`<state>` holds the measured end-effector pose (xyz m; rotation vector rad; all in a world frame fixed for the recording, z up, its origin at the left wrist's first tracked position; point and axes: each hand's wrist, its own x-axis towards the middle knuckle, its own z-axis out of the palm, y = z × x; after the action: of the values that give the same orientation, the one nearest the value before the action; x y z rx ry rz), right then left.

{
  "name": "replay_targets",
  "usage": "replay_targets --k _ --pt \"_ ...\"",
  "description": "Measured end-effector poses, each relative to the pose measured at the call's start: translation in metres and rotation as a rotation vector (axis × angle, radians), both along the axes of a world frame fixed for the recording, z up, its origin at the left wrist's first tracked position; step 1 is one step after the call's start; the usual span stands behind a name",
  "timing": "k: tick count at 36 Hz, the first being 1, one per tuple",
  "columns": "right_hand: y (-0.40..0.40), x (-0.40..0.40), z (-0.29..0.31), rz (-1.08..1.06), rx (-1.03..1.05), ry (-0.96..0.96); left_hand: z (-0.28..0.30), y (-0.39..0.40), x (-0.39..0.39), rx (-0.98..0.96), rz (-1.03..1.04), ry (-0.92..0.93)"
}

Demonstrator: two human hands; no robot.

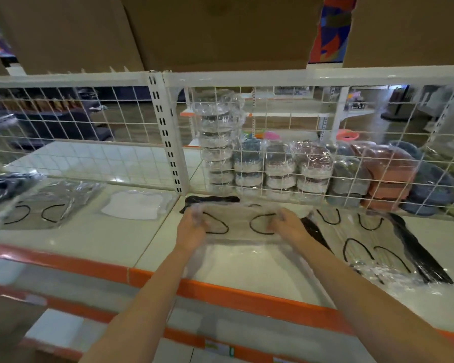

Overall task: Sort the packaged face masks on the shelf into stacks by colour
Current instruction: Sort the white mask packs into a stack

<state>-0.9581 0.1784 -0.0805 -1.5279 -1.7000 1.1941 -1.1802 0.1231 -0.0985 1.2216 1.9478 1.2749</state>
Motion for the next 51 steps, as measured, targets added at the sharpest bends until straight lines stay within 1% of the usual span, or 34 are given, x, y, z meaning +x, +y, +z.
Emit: replay_targets --k 2,6,10,16,19,22,26,29,33,35,39,45,48,51 --pt "0.002 -0.019 0.006 0.086 0.017 -0.030 0.010 0.001 -0.028 -0.018 0.019 0.067" --pt "0.003 -0.077 0.020 0.238 -0.033 -0.047 0.033 -0.003 -0.093 -0.104 0.001 0.355" --pt "-0.006 -0.151 0.029 0.326 -0.071 -0.075 0.049 -0.012 -0.164 -0.221 -0.012 0.556" --pt "-0.011 -0.260 0.033 0.455 -0.031 -0.137 0.055 -0.028 -0.273 -0.373 0.024 0.636" --pt "-0.015 -0.311 0.031 0.485 -0.019 -0.127 0.055 -0.037 -0.323 -0.408 0.041 0.576" --pt "-0.019 -0.361 0.025 0.503 0.011 -0.114 0.054 -0.045 -0.371 -0.420 0.107 0.536" --pt "-0.026 -0.423 0.018 0.531 0.054 -0.097 0.056 -0.066 -0.432 -0.539 0.210 0.640" --pt "-0.029 -0.468 0.013 0.569 0.054 -0.108 0.054 -0.082 -0.467 -0.583 0.257 0.701" --pt "-0.032 -0.525 0.001 0.568 0.044 -0.113 0.052 -0.098 -0.496 -0.657 0.352 0.797" --pt "-0.033 -0.549 -0.005 0.542 0.033 -0.130 0.052 -0.106 -0.507 -0.702 0.332 0.812" --pt "-0.038 -0.581 -0.018 0.525 0.060 -0.234 0.045 -0.116 -0.522 -0.777 0.255 0.839" --pt "-0.051 -0.590 -0.025 0.510 0.162 -0.469 0.038 -0.116 -0.516 -0.828 0.167 0.870" --pt "-0.050 -0.588 -0.024 0.442 0.157 -0.488 0.039 -0.113 -0.507 -0.847 0.123 0.876" --pt "-0.046 -0.581 -0.020 0.398 0.147 -0.430 0.042 -0.105 -0.495 -0.847 0.092 0.903"
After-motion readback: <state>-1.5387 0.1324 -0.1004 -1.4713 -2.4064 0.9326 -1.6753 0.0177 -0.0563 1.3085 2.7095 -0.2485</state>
